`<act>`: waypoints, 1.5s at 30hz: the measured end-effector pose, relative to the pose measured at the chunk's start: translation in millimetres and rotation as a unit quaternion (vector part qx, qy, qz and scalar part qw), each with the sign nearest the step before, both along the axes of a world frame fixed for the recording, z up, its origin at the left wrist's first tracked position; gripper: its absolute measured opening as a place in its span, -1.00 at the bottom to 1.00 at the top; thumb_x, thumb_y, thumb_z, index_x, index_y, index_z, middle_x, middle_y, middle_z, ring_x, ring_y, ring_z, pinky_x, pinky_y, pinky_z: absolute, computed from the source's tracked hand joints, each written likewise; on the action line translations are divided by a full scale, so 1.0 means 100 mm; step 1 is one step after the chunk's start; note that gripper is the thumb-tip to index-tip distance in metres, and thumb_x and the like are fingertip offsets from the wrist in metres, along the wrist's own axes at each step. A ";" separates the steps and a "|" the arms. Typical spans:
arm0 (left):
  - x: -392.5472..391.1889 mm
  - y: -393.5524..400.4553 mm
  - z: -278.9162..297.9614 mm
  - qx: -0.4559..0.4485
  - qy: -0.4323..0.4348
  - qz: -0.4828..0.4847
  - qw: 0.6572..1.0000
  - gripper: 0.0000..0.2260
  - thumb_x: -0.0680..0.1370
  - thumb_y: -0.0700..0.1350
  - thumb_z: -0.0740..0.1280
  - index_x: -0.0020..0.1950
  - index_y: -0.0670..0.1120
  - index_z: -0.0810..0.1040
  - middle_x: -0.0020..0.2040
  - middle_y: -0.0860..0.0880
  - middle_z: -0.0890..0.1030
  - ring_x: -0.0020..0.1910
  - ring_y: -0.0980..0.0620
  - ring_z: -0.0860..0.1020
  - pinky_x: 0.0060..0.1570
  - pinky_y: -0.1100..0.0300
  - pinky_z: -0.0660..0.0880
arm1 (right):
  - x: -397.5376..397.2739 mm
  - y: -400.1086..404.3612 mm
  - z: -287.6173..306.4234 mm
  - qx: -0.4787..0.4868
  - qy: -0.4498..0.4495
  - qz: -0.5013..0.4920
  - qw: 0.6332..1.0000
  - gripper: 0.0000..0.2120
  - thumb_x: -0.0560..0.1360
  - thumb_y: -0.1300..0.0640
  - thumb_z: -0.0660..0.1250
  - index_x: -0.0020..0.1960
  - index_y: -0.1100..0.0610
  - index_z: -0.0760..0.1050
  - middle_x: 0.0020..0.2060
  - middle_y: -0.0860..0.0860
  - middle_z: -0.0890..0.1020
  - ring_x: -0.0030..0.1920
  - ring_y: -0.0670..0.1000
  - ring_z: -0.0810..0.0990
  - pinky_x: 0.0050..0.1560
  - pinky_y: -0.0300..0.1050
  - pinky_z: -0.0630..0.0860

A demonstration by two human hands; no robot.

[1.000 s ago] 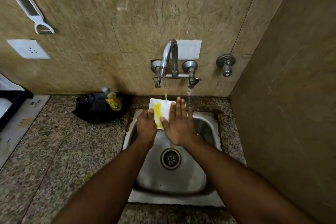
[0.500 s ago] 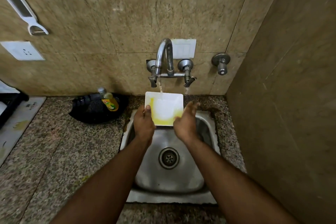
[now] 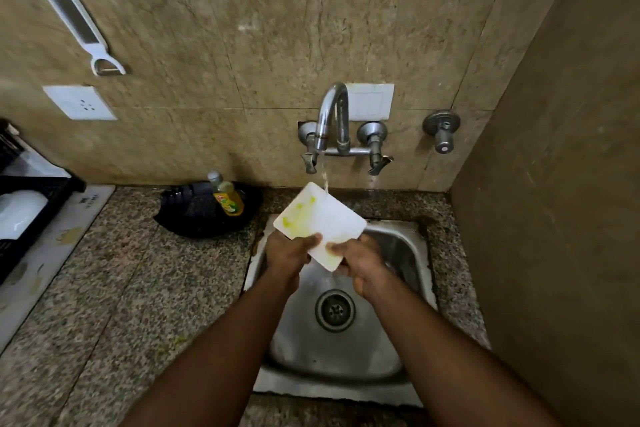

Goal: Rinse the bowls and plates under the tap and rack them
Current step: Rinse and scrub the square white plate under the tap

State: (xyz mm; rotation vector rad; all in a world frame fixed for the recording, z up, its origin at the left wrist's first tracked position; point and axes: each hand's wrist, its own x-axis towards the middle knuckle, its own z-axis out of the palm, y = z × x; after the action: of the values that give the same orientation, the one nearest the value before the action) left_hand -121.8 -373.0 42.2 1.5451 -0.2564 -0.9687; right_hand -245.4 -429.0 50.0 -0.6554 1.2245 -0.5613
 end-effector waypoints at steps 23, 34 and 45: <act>-0.45 -0.27 -0.12 0.201 -0.564 -0.419 0.683 -0.27 0.66 0.24 -0.16 0.66 -0.25 -0.10 0.68 -0.22 -0.11 0.67 -0.13 -0.13 0.64 -0.02 -0.13 | -0.19 -0.10 0.00 -0.113 0.052 -0.234 0.964 -0.77 0.53 0.36 0.32 -0.04 0.08 0.65 -0.15 0.09 0.72 -0.15 0.15 0.70 -0.02 0.20 0.69; -0.28 -0.27 -0.11 0.266 -0.516 -0.403 0.708 -0.28 0.71 0.18 -0.04 0.64 -0.29 -0.22 0.65 -0.24 -0.26 0.66 -0.17 -0.24 0.61 -0.10 -0.18 | -0.08 -0.02 -0.10 -0.129 0.096 -0.228 0.960 -0.80 0.49 0.27 0.39 0.03 0.09 0.71 -0.14 0.05 0.74 -0.11 0.16 0.74 -0.01 0.20 0.69; -0.10 -0.45 -0.04 0.212 -0.410 -0.235 0.856 -0.35 0.69 -0.08 0.22 0.65 -0.26 -0.02 0.63 -0.28 0.14 0.45 -0.25 0.42 0.40 0.03 0.37 | 0.01 -0.01 -0.12 -0.085 0.020 -0.228 0.970 -0.77 0.54 0.31 0.39 0.12 0.08 0.68 -0.07 0.03 0.74 -0.08 0.13 0.73 0.04 0.20 0.68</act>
State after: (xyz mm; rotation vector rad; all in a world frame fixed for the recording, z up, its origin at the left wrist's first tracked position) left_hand -131.4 -417.9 38.2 2.3234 -1.1285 -0.6870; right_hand -244.8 -429.9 38.2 -0.5275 1.3829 -1.0509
